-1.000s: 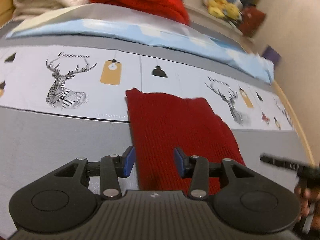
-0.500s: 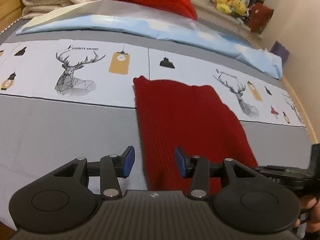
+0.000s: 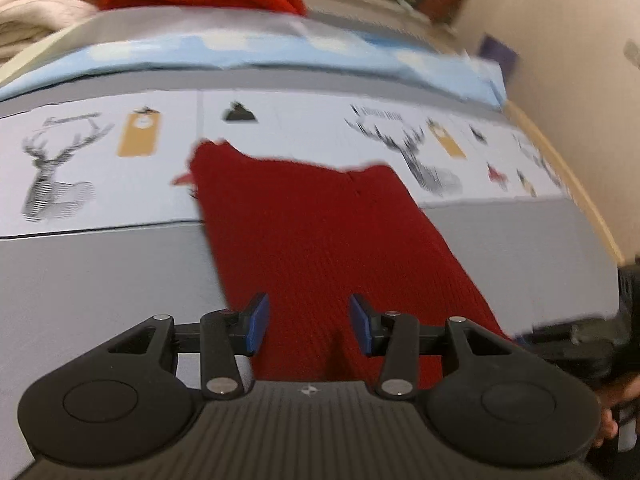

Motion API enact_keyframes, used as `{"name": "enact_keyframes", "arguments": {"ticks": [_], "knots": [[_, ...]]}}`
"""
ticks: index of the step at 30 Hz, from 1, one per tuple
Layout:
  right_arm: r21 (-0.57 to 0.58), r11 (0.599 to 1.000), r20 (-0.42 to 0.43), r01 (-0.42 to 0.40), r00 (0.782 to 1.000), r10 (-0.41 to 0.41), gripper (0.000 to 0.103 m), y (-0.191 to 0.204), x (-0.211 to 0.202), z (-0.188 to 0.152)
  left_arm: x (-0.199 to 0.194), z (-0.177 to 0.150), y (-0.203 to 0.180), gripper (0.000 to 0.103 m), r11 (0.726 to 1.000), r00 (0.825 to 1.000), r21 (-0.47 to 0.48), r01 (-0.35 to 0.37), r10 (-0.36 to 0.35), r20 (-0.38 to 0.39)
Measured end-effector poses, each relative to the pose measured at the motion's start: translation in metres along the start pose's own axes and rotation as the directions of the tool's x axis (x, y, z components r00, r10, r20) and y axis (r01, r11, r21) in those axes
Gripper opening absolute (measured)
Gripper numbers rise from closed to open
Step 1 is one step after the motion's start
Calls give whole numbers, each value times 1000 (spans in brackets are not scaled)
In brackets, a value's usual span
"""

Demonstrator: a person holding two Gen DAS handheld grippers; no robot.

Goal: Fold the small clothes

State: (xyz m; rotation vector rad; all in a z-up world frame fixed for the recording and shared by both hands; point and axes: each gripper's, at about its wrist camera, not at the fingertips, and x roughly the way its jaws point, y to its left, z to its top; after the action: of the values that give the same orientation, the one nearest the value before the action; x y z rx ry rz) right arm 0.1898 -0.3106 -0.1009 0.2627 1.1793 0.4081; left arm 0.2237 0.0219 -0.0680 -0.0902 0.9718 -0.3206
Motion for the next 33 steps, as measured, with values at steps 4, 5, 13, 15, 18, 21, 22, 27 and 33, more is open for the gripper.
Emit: {"name": "enact_keyframes", "arguments": {"ticks": [4,5,13,15,18,21,22,27,33], "knots": [[-13,999,-15,39,999,-40,18,6,12,2,39,-13,-14,53,994,986,92,-58,72,-151],[-13,999,-17,47,999,-47,20,6,12,3,48,-19,-18,62,985,975,142,-97,123,-185],[115,993,158,-7,987,-12,52,-5,-9,18,41,1,23,75,982,992,-157,-102,88,-92],[155,988,171,2,985,-29,62,-13,-8,20,50,0,37,76,962,992,-258,-87,61,-109],[214,977,166,-4,986,-32,64,-24,-5,22,64,-6,51,80,924,991,-382,-31,-21,-130],[286,958,237,2,969,-73,61,-37,-16,24,73,-13,58,87,904,992,-428,14,-66,-107],[316,949,251,-8,965,-76,61,-44,-19,24,76,-12,62,88,896,992,-443,27,-79,-99],[331,942,81,52,993,-84,62,-60,15,20,96,-20,82,93,830,984,-549,100,-166,-71],[311,948,-6,65,998,-67,60,-51,42,18,104,-10,80,81,855,985,-505,113,-164,-56]]}}
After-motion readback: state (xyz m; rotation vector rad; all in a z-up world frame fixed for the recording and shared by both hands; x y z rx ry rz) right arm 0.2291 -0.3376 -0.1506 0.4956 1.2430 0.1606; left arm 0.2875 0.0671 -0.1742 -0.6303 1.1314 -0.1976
